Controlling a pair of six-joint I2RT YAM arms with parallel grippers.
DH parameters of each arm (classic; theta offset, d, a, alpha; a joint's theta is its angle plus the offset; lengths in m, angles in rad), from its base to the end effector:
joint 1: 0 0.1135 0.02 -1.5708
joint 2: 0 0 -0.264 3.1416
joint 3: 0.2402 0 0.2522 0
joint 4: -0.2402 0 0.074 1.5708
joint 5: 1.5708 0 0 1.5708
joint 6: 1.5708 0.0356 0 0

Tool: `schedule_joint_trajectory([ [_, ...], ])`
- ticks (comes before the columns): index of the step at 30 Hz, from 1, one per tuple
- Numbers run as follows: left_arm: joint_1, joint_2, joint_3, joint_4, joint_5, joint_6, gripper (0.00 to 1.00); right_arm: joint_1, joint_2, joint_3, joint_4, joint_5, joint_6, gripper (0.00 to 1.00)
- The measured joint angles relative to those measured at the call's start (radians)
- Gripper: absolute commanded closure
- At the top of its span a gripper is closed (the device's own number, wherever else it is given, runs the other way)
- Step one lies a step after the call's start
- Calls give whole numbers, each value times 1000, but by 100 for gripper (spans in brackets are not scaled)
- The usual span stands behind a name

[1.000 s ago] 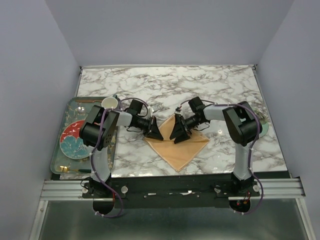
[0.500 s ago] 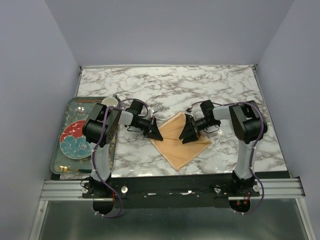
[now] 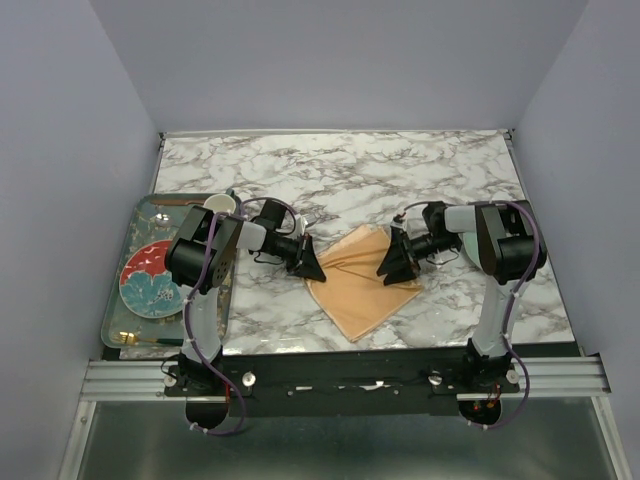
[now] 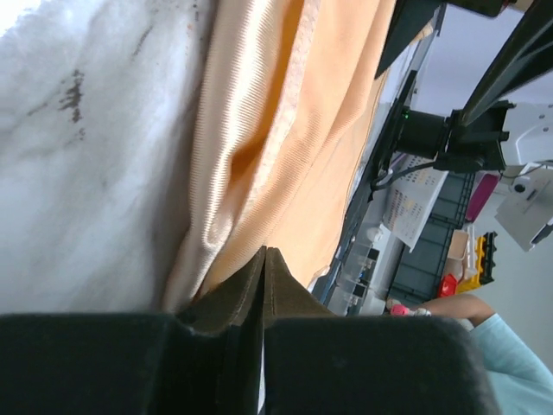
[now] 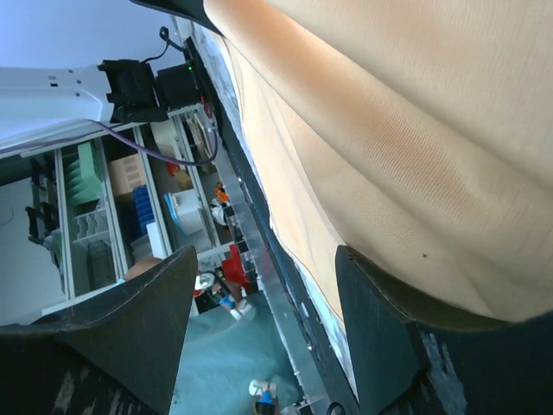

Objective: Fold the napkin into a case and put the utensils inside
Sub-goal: Smooth out the upper triangle-folded napkin at the center of the board.

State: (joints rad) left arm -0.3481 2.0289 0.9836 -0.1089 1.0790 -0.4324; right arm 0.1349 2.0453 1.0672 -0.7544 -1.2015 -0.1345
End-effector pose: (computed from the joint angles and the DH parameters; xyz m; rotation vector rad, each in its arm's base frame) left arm 0.3167 -0.1483 0.0854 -0.2186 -2.6040 1.6440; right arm 0.3059 0.0750 0.0930 0.1965 -2.4748 -1.6985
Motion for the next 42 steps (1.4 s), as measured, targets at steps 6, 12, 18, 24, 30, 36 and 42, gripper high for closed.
schedule_joint_trajectory([
  [6, 0, -51, -6, -37, 21, 56, 63, 26, -1, 101, -56, 11, -2, 30],
  [12, 2, -204, 9, -161, -14, 177, 63, 75, -25, 189, -95, 25, -1, 42],
  [18, 2, -260, 114, -209, -128, 231, 64, 74, -84, 204, -125, 134, -15, 51],
  [24, -8, -167, 219, -212, -206, 245, 65, 74, -91, 208, -125, 239, 3, 52],
  [30, -21, -72, 243, -276, -278, 283, 69, 87, -37, 243, -97, 285, 34, 52],
  [36, -19, -93, 191, -377, -338, 381, 74, 144, 9, 249, -74, 312, 51, 52],
  [42, 0, -156, 145, -436, -388, 468, 72, 174, 22, 249, -74, 327, 53, 52],
])
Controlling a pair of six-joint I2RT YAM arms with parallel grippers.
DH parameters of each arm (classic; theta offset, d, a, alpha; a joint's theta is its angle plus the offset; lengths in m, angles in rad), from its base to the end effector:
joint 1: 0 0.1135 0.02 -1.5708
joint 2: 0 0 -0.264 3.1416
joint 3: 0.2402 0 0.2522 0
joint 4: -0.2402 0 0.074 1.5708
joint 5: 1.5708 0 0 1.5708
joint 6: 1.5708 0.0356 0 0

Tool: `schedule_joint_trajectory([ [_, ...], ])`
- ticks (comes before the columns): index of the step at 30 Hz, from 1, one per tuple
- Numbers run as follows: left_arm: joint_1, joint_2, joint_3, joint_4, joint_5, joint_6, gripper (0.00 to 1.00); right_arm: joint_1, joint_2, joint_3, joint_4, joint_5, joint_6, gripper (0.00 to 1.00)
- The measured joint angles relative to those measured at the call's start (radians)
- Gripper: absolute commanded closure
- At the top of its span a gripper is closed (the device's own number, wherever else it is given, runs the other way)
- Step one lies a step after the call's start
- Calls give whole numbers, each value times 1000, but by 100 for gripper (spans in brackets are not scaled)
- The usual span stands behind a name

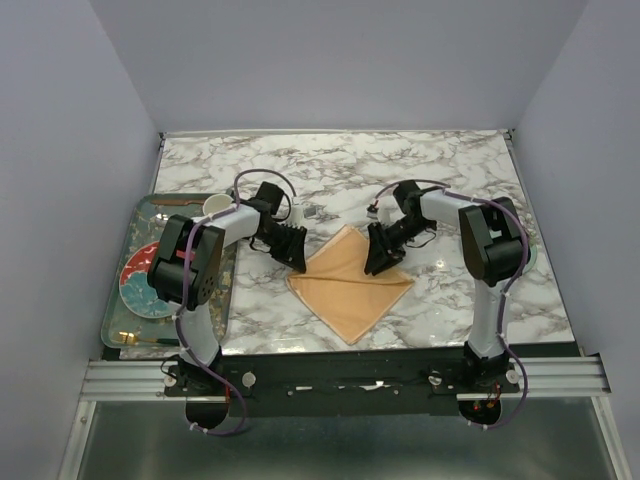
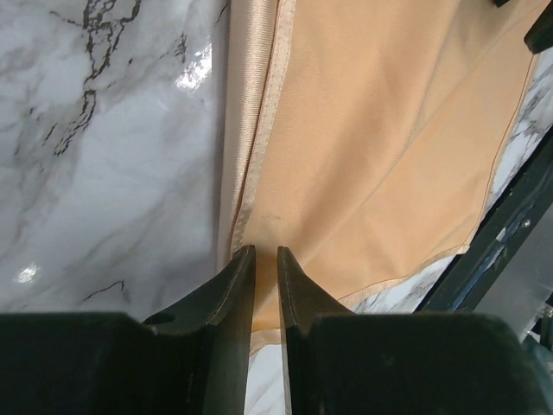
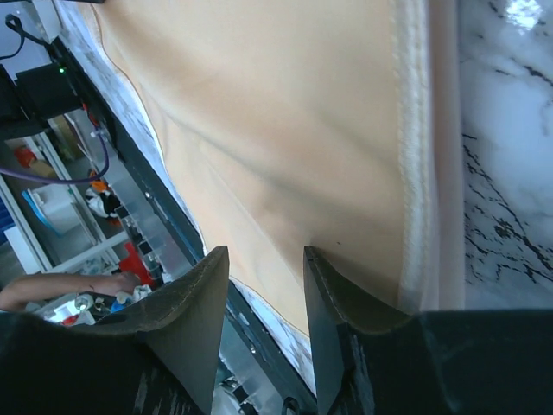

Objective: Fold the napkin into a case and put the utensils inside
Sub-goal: Smooth out the upper triangle-folded napkin at the center of the board.

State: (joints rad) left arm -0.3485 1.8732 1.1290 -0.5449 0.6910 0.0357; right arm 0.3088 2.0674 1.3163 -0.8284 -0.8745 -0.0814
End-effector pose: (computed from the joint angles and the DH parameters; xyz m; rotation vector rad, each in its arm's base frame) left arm 0.3190 -0.1400 0.1463 0.6723 2.7108 -1.0533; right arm 0.3394 0.1369 0.1255 0.5287 -2.7044 -1.2783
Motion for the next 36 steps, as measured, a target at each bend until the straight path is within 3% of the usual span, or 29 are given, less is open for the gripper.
schedule_joint_trajectory([
  [5, 16, -46, -17, -21, 1, 63, 69, -1, -6, 1, -13, -1, -14, 52],
  [9, 18, -111, -16, -19, 6, 88, 56, -2, -69, 1, -45, -3, -30, 51],
  [15, 17, -124, 52, -30, -56, 99, 55, -2, -189, -28, -63, 0, -52, 51],
  [24, 14, -24, 135, -117, -112, 177, 54, -2, -174, -63, -66, 76, -51, 51],
  [30, -6, -14, 135, -180, -111, 220, 60, -5, -115, -63, -63, 128, -40, 51],
  [34, -9, 3, 135, -213, -106, 243, 80, -10, -84, -63, -62, 149, -24, 51],
  [36, -9, 13, 135, -229, -103, 256, 86, -10, -71, -63, -62, 152, -15, 51],
])
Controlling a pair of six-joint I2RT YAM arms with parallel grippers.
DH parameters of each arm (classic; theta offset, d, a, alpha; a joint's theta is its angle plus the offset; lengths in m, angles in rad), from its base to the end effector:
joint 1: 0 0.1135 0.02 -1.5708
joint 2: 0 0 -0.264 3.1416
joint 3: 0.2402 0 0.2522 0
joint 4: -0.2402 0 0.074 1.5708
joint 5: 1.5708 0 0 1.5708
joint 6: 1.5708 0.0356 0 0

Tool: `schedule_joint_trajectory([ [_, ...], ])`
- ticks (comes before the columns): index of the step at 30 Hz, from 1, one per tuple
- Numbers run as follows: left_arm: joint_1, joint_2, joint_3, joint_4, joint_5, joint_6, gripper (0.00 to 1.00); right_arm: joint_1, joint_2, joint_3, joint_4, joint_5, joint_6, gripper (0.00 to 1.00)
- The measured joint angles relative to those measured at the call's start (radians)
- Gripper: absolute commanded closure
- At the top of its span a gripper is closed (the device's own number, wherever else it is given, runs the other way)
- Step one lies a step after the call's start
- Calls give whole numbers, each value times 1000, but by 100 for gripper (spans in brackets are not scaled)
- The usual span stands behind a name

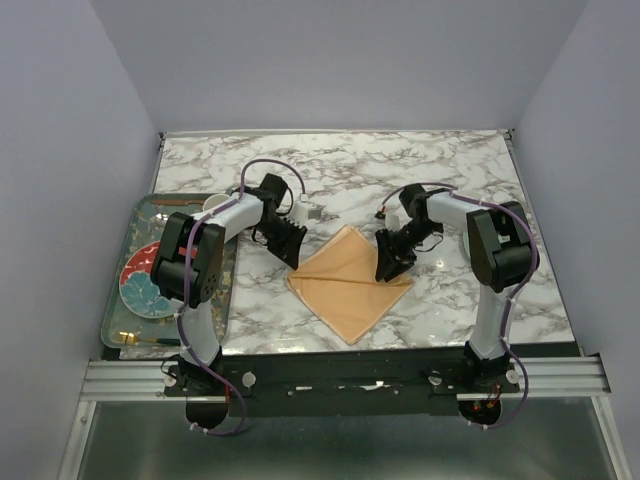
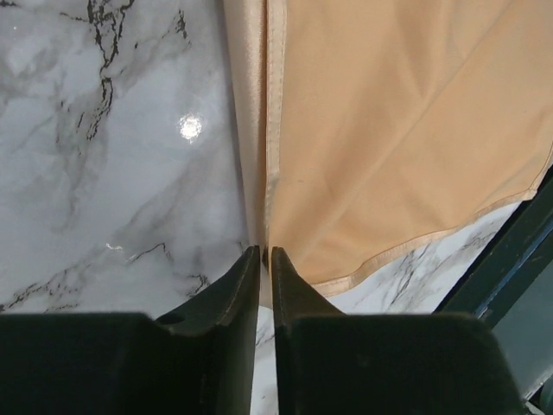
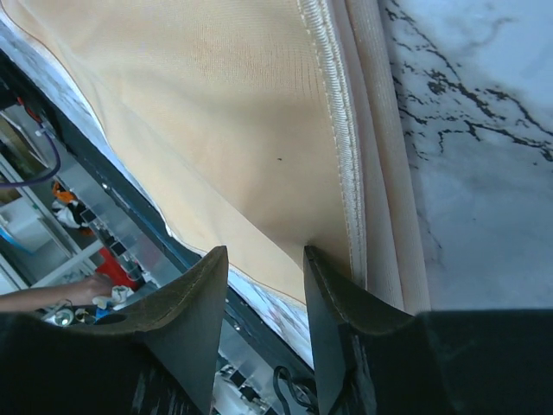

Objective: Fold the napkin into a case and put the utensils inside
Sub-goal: Smooth out the upper triangle-folded napkin at the center of the board.

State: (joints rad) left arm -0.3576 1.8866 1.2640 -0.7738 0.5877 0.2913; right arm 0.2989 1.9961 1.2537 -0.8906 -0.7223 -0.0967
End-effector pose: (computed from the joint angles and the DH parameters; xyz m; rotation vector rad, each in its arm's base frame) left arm 0.3247 -0.1424 0.1683 0.9843 2.6890 -0.8741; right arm 0.3216 0.1237 0.1321 0.5221 -2.7740 -1.0518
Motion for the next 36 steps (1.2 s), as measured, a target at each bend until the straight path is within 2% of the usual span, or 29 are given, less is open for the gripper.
schedule_joint_trajectory([
  [4, 0, 1, 0, -26, 5, 30, 100, -2, 7, 5, -2, 0, 23, 51],
  [20, 10, -92, -52, -93, 72, 195, 100, -6, 14, 10, -5, 4, 63, 50],
  [24, 11, -55, -77, -89, 66, 211, 89, -6, 14, 13, -5, 3, 62, 48],
  [28, 19, -14, -82, -76, 53, 192, 73, -6, 14, 20, -6, 2, 51, 46],
  [32, 51, -12, -79, -59, 58, 153, 71, -6, 10, 23, -6, 0, 34, 46],
  [36, 80, -29, -75, -43, 58, 127, 76, -6, -3, 24, -7, 0, 16, 46],
])
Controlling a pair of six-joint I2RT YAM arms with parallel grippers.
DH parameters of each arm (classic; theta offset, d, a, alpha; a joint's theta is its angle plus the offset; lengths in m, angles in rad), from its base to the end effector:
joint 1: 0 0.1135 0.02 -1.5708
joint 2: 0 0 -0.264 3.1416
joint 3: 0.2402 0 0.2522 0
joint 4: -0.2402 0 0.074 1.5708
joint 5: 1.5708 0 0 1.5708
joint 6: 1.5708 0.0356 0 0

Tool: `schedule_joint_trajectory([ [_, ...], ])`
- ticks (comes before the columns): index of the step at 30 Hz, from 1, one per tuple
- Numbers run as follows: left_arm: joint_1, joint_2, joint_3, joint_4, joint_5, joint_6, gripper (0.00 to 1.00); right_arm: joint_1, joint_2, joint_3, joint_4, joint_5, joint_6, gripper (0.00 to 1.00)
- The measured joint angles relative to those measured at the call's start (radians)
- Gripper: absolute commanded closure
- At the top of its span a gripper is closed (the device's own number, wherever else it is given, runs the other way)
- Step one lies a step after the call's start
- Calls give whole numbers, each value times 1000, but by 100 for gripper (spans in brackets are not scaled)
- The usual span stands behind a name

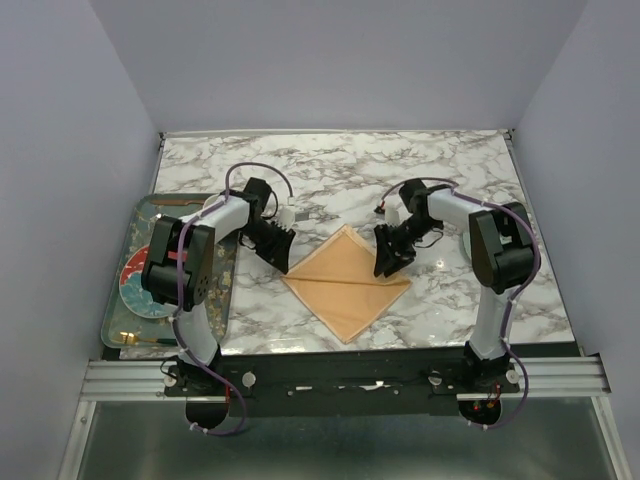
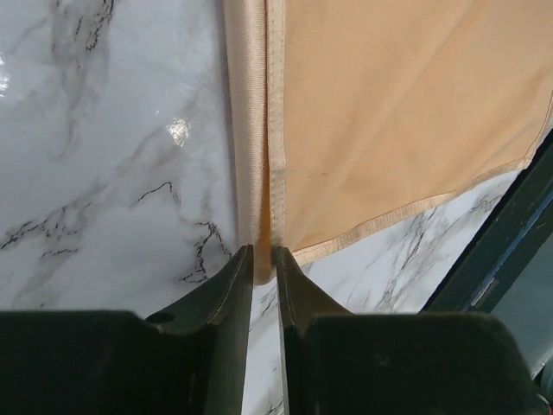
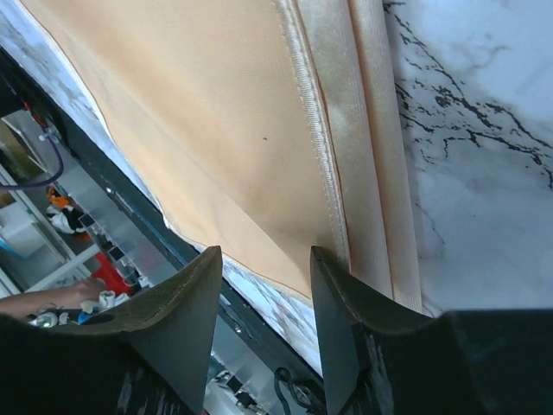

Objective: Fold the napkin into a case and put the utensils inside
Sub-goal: Smooth out the upper triangle-folded napkin at the center of the board.

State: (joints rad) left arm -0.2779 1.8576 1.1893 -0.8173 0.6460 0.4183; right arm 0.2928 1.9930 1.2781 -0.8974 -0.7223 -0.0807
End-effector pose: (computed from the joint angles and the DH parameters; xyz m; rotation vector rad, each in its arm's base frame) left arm 0.3142 -0.1119 0.1600 1.0152 2.6778 -0.9476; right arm 0.3267 0.1231 0.1384 0.5048 -2.7916 -1.0592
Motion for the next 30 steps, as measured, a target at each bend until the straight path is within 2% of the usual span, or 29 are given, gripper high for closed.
schedule_joint_trajectory([
  [6, 1, -49, 26, 17, 0, -48, 72, 0, -36, 42, -6, 5, -18, 47],
  [9, 1, -65, 34, 26, 2, -61, 66, 0, -56, 49, -5, 3, -26, 47],
  [19, -26, -102, 12, 11, 159, -84, 73, 0, -94, -32, 7, -105, -24, 48],
  [30, -34, 97, -26, 103, 201, -204, 76, -86, 16, -53, 10, -101, -25, 49],
])
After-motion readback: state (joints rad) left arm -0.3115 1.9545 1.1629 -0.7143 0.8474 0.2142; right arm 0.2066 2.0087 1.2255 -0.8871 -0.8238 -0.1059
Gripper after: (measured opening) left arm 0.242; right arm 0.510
